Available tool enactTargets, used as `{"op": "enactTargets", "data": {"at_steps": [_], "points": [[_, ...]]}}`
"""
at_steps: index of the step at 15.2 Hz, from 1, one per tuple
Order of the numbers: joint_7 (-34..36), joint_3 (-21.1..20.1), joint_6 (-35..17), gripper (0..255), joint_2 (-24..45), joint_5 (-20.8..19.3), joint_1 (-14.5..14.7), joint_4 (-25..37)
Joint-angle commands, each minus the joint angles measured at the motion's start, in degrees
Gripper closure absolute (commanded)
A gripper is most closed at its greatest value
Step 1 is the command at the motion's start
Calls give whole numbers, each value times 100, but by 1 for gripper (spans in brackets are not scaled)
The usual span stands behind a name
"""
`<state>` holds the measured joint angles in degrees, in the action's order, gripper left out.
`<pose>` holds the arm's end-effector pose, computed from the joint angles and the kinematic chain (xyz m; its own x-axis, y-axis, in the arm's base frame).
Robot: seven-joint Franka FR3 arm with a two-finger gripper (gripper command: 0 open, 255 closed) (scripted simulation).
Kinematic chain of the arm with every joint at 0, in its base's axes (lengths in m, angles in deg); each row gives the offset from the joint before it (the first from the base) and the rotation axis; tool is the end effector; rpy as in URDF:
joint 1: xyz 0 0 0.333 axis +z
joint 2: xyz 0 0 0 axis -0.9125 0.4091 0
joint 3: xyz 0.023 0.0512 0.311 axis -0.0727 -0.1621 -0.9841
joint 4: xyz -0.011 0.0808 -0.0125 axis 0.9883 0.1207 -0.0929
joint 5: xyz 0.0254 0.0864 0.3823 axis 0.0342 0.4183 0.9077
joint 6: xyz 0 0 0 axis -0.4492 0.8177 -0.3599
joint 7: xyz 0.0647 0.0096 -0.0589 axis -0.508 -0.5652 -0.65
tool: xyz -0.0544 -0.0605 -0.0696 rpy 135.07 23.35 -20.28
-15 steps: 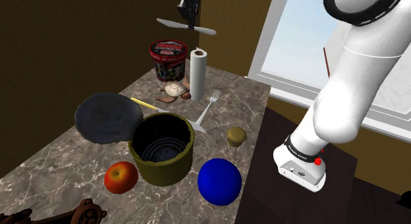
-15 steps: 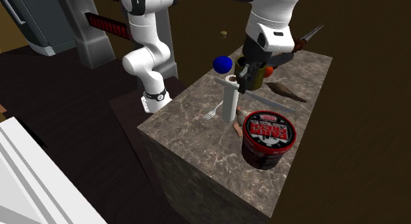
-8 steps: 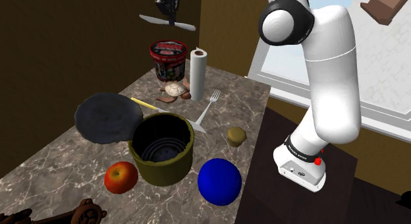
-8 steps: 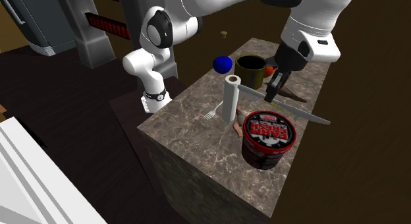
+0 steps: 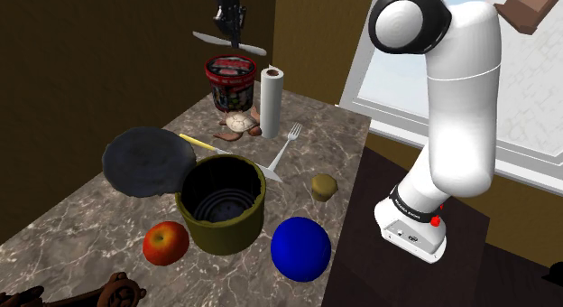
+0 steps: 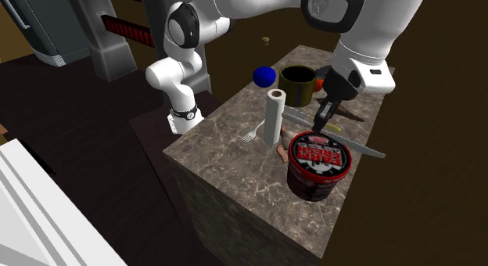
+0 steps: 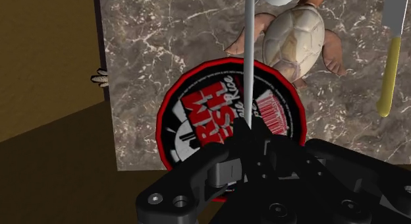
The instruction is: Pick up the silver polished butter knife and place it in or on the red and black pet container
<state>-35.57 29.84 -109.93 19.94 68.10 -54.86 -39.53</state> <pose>0.6652 0.1350 0.5612 0.9468 0.2906 -0.1385 0.2983 -0.9537 0.0376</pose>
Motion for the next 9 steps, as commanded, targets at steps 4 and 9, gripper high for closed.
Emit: {"op": "enactTargets", "data": {"at_steps": [4,9], "points": [[32,-6,-564,255,-226,8,-13,-790],[48,-7,-890,255,-314,11,-21,-1205]]}}
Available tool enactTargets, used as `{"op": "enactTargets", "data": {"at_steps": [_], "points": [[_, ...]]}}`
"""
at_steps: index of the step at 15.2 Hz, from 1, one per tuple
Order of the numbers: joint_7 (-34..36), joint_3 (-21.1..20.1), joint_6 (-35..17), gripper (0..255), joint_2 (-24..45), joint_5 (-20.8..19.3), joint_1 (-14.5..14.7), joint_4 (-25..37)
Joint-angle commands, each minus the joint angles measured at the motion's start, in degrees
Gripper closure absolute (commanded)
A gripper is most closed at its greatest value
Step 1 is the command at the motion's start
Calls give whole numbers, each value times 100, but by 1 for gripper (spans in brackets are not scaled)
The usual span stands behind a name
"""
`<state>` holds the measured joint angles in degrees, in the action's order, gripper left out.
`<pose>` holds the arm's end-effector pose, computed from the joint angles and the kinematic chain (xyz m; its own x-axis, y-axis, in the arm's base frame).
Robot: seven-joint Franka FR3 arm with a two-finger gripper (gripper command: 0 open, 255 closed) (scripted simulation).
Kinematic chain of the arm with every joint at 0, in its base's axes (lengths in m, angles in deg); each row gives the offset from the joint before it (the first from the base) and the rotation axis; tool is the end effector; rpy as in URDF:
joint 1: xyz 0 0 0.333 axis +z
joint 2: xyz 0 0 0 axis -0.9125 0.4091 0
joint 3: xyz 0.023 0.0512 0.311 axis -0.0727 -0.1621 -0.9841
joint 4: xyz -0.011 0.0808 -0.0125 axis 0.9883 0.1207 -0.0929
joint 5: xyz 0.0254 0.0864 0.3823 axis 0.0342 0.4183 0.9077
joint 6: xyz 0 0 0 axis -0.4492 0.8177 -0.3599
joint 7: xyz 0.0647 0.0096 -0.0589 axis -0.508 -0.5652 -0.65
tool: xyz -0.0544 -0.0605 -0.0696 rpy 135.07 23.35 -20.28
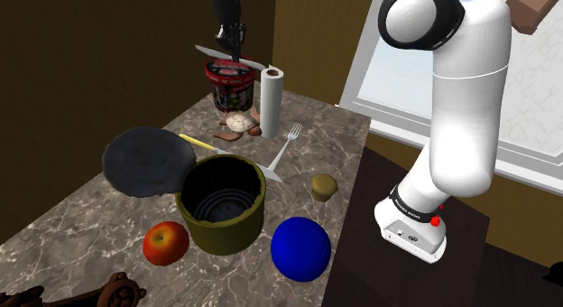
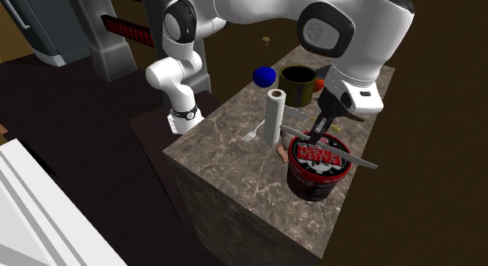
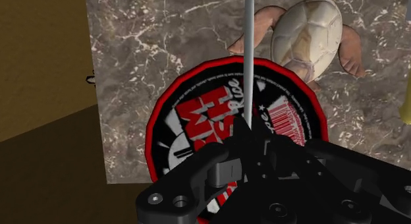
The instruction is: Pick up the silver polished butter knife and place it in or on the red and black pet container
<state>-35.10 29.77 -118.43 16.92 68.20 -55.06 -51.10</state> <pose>0.6652 0.1356 0.5157 0.9467 0.2904 -0.1392 0.2981 -0.9538 0.0378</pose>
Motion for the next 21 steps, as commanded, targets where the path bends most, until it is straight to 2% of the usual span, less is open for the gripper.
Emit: {"op": "enactTargets", "data": {"at_steps": [1,6,7,12,16,21], "points": [[1,-1,-39,255,-11,1,-1,-48],[1,-1,-39,255,-11,1,-1,-47],[1,-1,-39,0,-11,1,0,-48],[1,-1,-39,0,-11,1,-1,-47],[-30,4,1066,0,591,-19,54,1660],[-30,5,1067,0,593,-18,54,1663]]}}
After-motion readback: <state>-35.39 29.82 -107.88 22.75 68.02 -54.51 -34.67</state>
